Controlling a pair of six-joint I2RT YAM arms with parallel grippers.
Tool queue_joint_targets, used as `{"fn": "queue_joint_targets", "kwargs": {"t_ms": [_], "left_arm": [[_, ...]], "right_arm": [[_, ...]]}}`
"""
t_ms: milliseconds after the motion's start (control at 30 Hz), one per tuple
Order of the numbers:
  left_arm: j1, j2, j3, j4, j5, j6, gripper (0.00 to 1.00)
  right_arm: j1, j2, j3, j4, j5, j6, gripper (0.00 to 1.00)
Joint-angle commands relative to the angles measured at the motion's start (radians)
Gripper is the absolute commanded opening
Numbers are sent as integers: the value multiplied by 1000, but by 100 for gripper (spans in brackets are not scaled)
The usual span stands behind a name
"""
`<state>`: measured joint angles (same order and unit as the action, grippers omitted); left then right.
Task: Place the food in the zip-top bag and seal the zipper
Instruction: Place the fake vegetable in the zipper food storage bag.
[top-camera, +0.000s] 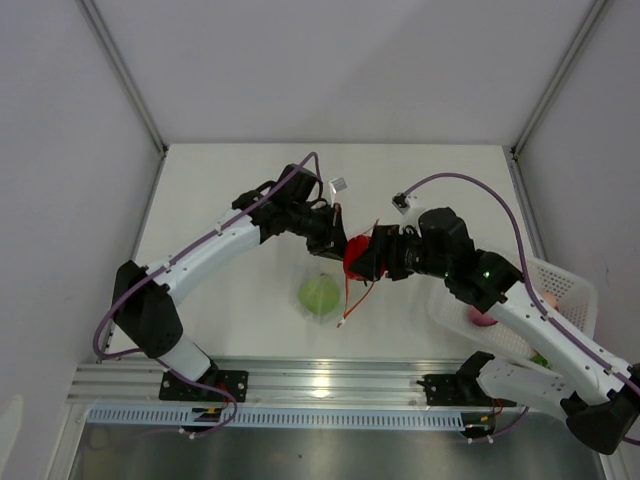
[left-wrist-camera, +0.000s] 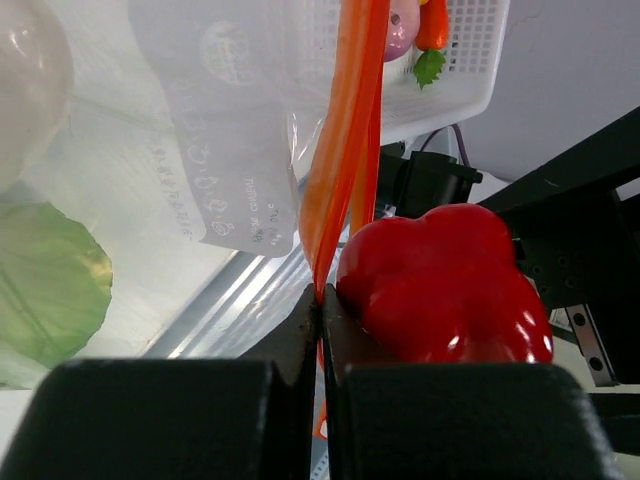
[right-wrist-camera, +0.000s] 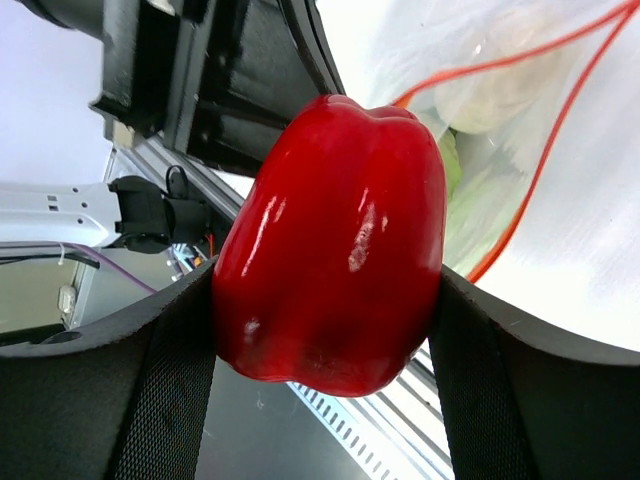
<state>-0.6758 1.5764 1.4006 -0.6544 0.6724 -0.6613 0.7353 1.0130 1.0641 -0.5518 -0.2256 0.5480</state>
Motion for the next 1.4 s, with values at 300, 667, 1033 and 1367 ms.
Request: {"fn": "queue_joint_targets", "kwargs": {"t_ms": [300,667,1033,1367], "left_arm": [[-5,-82,54,33,16,-30,1],[-5,-127,49,44,46,-55,1],[-5,-161,49,56,59,-76,1],[-7,-147,26,76,49,-81,1]], "right_arm": [[4,-100,-144,107,-15,12,0],[4,4,-164,98,37,-13,0],[-1,27,-133,23,120,-37,61],[4,26,66,-103,235,-17,99]]}}
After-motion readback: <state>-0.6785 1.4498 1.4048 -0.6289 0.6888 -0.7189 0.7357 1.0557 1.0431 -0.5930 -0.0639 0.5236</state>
